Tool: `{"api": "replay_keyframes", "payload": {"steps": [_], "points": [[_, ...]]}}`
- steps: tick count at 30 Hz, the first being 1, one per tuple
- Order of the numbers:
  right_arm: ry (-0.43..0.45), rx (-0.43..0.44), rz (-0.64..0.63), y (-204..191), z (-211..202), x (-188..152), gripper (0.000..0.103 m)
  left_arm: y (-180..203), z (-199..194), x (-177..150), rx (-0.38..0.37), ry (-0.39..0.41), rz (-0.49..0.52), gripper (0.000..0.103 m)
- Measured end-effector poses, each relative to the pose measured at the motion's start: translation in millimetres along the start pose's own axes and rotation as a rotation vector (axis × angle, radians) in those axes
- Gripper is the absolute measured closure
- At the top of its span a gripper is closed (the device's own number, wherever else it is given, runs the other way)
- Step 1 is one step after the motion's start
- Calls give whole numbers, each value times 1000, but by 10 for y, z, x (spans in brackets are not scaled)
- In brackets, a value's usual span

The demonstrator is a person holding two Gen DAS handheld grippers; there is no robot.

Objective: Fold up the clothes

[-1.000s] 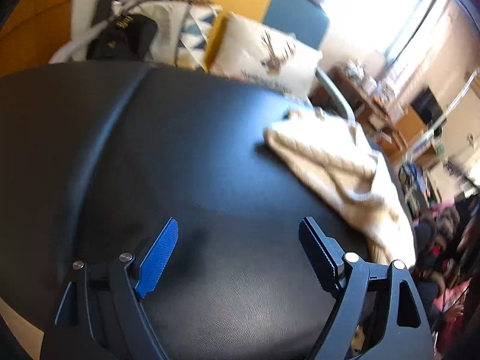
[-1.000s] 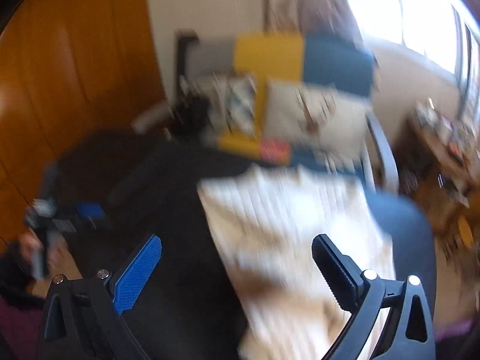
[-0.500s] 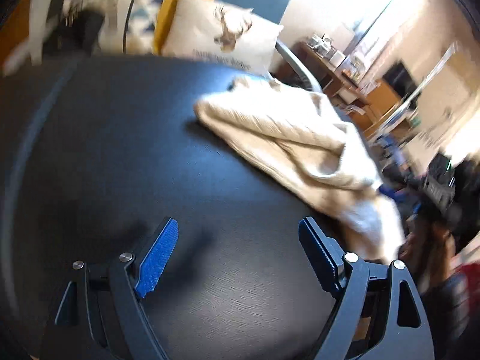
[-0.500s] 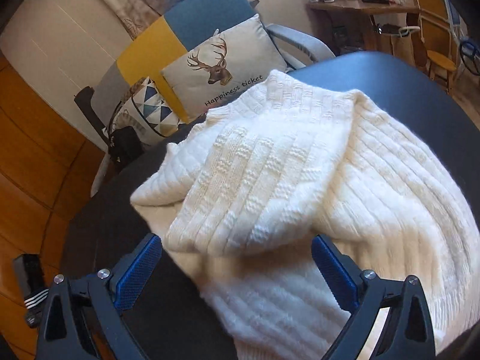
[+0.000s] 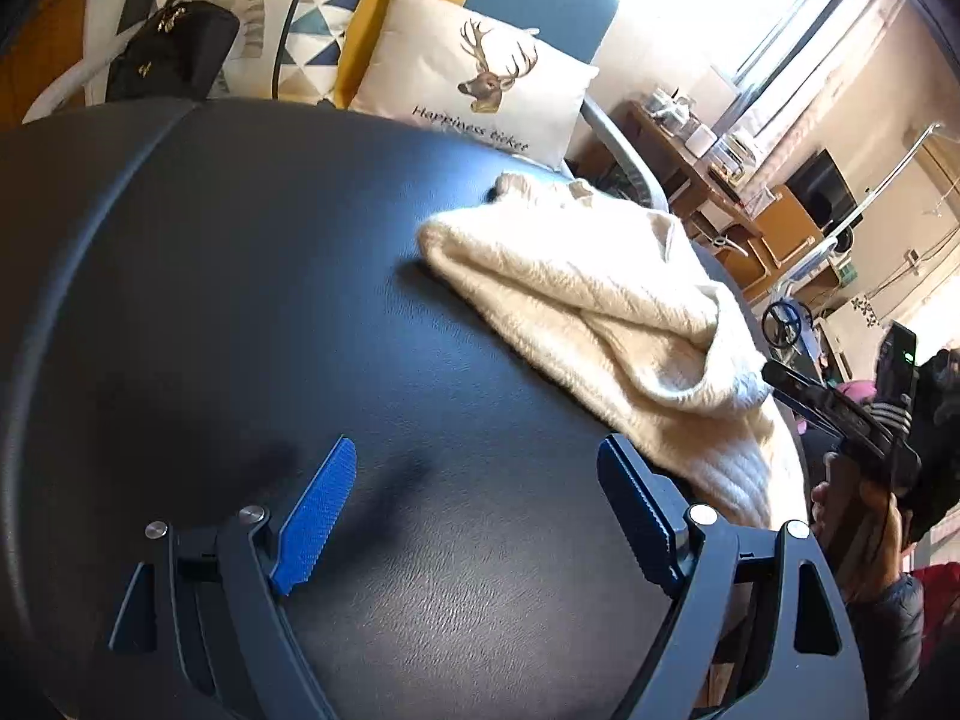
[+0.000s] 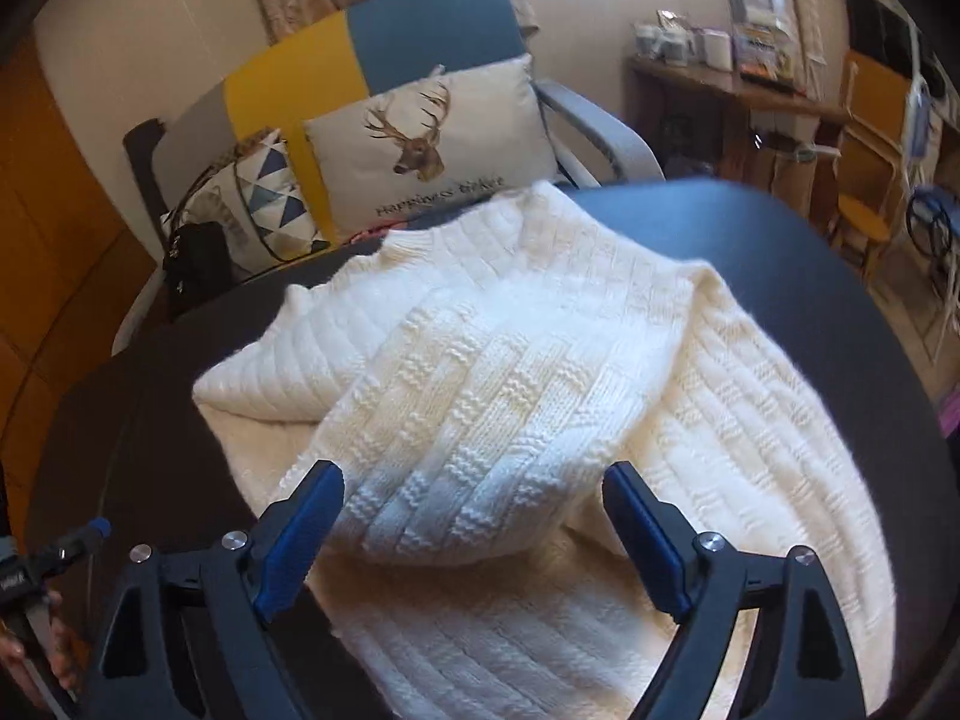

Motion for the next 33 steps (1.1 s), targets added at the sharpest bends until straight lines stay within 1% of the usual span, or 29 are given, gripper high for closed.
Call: {"api": "replay_keyframes", "payload": {"steps": [2,3,4,6,9,11,12,13,14,16,17,18,19,20,22,24,26,28,31,33], "points": [[-18,78,-2,-61,-32,-59,13,56,24,5,-20,13,-4,18],[-20,76,-36,-123,-30,-108,13,87,38,6,-18,25,1,18],[-17,42,-91,-196,-26,-166,13,118,61,7,-16,29,10,18],[-35,1,-171,-306,8,-302,13,174,126,6,-9,20,24,18],[-71,27,-174,-353,100,-470,13,192,224,-12,-29,-8,9,18],[-69,36,-99,-268,184,-514,13,201,292,-32,-21,-25,13,18],[-66,42,-58,-224,225,-529,10,205,322,-41,-20,-33,13,18],[-55,59,-6,-174,268,-508,8,209,353,-47,-19,-40,14,18],[-40,86,48,-137,306,-454,0,212,387,-50,-14,-45,16,18],[-16,140,152,-66,383,-345,0,220,457,-55,-4,-54,22,18],[-21,157,185,-47,427,-282,9,224,488,-58,-2,-58,22,18],[-15,176,207,-34,443,-217,47,229,514,-62,-2,-61,21,18],[-12,175,221,-6,448,-145,62,234,540,-66,-2,-63,20,18],[-2,157,221,16,419,-65,65,244,560,-71,-3,-65,21,18],[26,122,176,49,309,84,75,284,595,-80,-11,-68,34,18],[77,20,103,134,131,270,86,331,663,-88,-12,-76,50,19],[132,-70,76,319,-58,473,89,366,751,-94,-15,-82,55,19],[199,-156,58,529,-324,683,89,383,851,-112,-20,-88,45,19],[309,-239,55,831,-830,992,89,388,977,-128,-17,-85,29,19],[316,-333,10,1001,-1014,1123,89,420,1032,-97,-7,-76,30,19]]}}
Point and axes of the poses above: each gripper's, at about its wrist camera, not at the fingertips, and z roughly the way its jaws point, y to its right, x to its top, the point moved 1 cm from there along z, roughly the way its jaws point, and after that the axes turned 12 degrees about y, right-handed, at the moved point
